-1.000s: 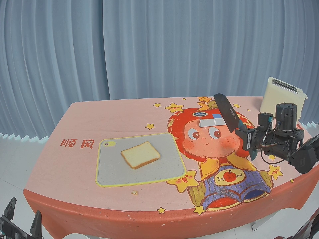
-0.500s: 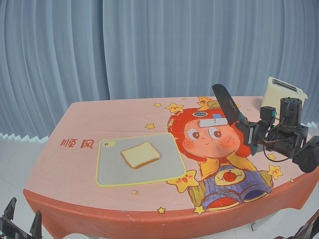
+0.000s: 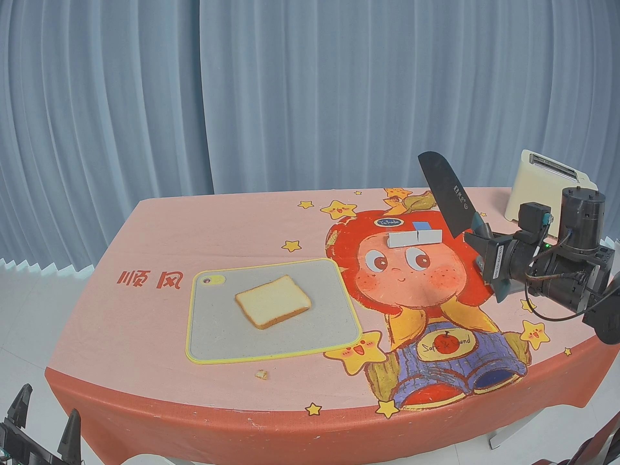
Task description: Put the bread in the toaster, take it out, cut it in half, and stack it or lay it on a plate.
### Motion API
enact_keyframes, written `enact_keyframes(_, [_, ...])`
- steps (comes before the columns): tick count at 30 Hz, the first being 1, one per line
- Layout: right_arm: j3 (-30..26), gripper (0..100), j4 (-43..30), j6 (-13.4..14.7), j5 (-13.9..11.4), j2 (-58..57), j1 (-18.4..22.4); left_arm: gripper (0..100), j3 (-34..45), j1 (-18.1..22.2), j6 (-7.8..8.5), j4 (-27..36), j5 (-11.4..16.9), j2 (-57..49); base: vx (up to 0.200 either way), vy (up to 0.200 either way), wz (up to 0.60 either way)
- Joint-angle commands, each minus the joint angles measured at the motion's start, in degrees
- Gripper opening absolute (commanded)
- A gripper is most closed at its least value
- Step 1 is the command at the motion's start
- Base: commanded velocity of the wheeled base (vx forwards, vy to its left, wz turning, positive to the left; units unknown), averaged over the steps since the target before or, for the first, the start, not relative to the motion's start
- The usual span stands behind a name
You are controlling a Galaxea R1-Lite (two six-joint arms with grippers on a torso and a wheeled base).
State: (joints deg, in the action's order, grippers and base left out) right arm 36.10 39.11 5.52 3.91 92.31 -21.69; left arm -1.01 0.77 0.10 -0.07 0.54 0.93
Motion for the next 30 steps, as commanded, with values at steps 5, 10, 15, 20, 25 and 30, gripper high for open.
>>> enact_keyframes(5, [-5.7, 0, 0.1, -0.1, 0.0, -5.2, -2.1, 100, 1.0, 0.0, -0.01, 0.0, 0.0, -0.9, 0.0, 0.0, 0.0])
enact_keyframes(10, [-7.5, 0, 0.0, -0.2, 0.1, -7.9, -4.5, 100, 1.0, 0.0, -0.01, 0.0, 0.0, -0.9, 0.0, 0.0, 0.0])
enact_keyframes(15, [-9.0, 0, 0.0, -0.2, 0.1, -11.1, -6.0, 100, 1.0, 0.0, -0.01, 0.0, 0.0, -0.9, 0.0, 0.0, 0.0])
enact_keyframes(20, [-11.4, 0, 0.0, -0.5, 0.9, -12.2, -7.7, 100, 1.0, 0.0, -0.01, 0.0, 0.0, -0.9, 0.0, 0.0, 0.0])
enact_keyframes(25, [-10.5, 0, 0.1, -0.2, 2.0, -12.1, -8.2, 100, 1.0, 0.0, -0.01, 0.0, 0.0, -0.9, 0.0, 0.0, 0.0])
enact_keyframes(30, [-9.8, 0, 2.0, 0.1, 2.0, -12.2, -8.3, 100, 1.0, 0.0, -0.01, 0.0, 0.0, -0.9, 0.0, 0.0, 0.0])
